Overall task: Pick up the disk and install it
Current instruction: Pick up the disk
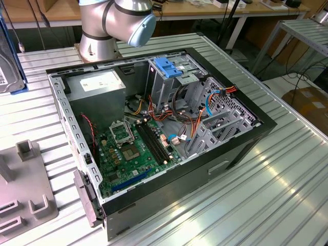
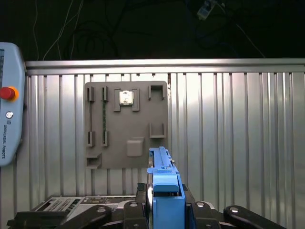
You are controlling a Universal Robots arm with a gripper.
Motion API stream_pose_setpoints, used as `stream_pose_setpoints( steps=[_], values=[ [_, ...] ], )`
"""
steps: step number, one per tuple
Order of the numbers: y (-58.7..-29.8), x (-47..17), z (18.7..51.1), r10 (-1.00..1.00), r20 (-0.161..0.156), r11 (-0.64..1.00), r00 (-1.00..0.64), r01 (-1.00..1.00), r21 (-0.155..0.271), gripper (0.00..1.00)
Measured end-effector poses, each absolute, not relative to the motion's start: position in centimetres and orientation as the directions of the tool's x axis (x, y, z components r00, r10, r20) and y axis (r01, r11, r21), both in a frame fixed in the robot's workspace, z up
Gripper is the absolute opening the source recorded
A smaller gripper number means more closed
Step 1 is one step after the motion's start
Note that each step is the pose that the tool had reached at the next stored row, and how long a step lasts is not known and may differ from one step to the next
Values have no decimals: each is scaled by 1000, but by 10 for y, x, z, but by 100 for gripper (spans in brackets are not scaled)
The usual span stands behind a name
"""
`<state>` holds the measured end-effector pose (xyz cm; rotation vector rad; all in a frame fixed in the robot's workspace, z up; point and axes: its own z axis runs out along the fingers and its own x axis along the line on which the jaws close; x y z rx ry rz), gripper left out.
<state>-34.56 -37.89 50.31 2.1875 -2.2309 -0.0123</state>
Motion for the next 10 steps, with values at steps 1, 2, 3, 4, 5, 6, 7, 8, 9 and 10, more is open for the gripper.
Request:
stream_pose_setpoints(
  steps=[1, 2, 3, 4, 5, 6, 7, 8, 9, 10],
  values=[
    [-379, -344, 503, -1000, 7, 20, -20, -1000, 18, 37],
    [-379, -343, 503, -1000, 7, 20, -20, -1000, 18, 37],
    [-379, -343, 503, -1000, 7, 20, -20, -1000, 18, 37],
    [-379, -342, 503, -1000, 7, 20, -20, -1000, 18, 37],
    [-379, -341, 503, -1000, 7, 20, -20, -1000, 18, 37],
    [-379, -340, 503, -1000, 7, 20, -20, -1000, 18, 37],
    [-379, -339, 503, -1000, 7, 20, -20, -1000, 18, 37],
    [-379, -337, 503, -1000, 7, 20, -20, -1000, 18, 37],
    [-379, -336, 503, -1000, 7, 20, -20, -1000, 18, 37],
    [-379, -335, 503, -1000, 7, 20, -20, -1000, 18, 37]
  ],
)
